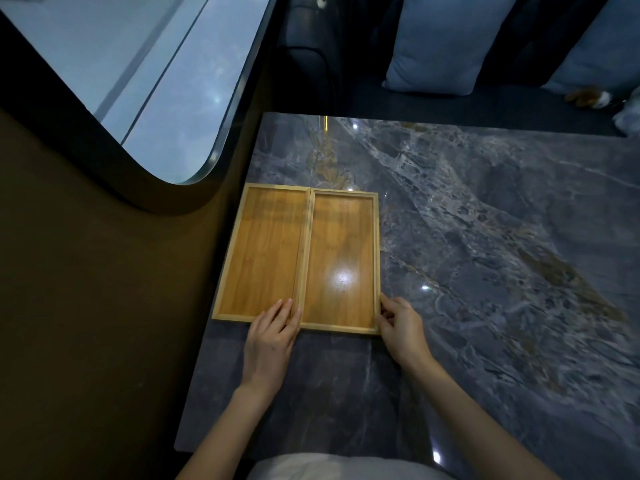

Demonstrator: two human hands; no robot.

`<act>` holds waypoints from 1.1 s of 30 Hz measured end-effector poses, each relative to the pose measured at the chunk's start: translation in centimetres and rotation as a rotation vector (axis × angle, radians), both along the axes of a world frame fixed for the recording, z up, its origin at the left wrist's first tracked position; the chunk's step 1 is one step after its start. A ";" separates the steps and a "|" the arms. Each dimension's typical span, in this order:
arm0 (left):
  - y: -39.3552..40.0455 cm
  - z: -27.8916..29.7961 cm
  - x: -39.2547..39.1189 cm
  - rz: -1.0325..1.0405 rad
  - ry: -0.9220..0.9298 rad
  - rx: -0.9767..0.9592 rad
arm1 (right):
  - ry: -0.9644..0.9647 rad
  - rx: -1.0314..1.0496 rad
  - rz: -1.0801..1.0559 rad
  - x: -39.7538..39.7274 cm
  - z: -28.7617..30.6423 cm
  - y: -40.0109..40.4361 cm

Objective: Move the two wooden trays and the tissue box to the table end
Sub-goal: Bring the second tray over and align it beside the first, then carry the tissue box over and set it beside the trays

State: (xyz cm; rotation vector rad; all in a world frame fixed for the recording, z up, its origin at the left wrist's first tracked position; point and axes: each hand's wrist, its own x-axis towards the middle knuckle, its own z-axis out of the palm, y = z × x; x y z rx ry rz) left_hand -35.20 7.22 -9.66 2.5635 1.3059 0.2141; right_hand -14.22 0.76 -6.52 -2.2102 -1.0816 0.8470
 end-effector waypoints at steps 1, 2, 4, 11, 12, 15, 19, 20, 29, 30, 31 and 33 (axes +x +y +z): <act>0.0 0.1 0.0 -0.002 0.002 -0.001 | 0.003 0.001 0.002 0.0 0.0 0.0; 0.0 0.1 0.0 -0.002 0.003 -0.004 | 0.004 0.002 0.003 0.0 0.0 0.0; 0.0 0.2 0.0 0.000 0.002 -0.009 | 0.009 0.002 0.004 0.0 0.1 0.0; -0.1 0.5 0.0 -0.011 0.031 -0.005 | 0.024 0.002 -0.010 -0.1 0.0 0.1; -0.1 0.6 0.0 -0.013 0.044 -0.007 | 0.028 0.004 -0.012 -0.1 0.0 0.0; 0.0 0.6 -0.1 -0.021 0.084 -0.006 | 0.025 -0.006 0.009 -0.1 0.1 0.1; 0.4 1.6 0.2 -0.029 0.147 0.000 | -0.003 -0.062 0.115 0.7 0.3 0.2; 0.5 2.3 0.4 -0.024 0.177 -0.013 | 0.006 -0.071 0.145 1.0 0.6 0.1; 3.3 8.3 8.5 0.026 0.319 -0.155 | -0.211 -0.272 0.433 6.0 3.6 -3.8; 3.4 8.8 10.1 -0.005 0.332 -0.144 | -0.244 -0.261 0.453 6.8 4.2 -4.6; 3.2 9.2 11.6 -0.043 0.339 -0.120 | -0.270 -0.257 0.467 7.8 4.8 -5.5; 2.4 10.1 15.0 -0.127 0.341 -0.081 | -0.295 -0.267 0.458 10.2 5.6 -7.3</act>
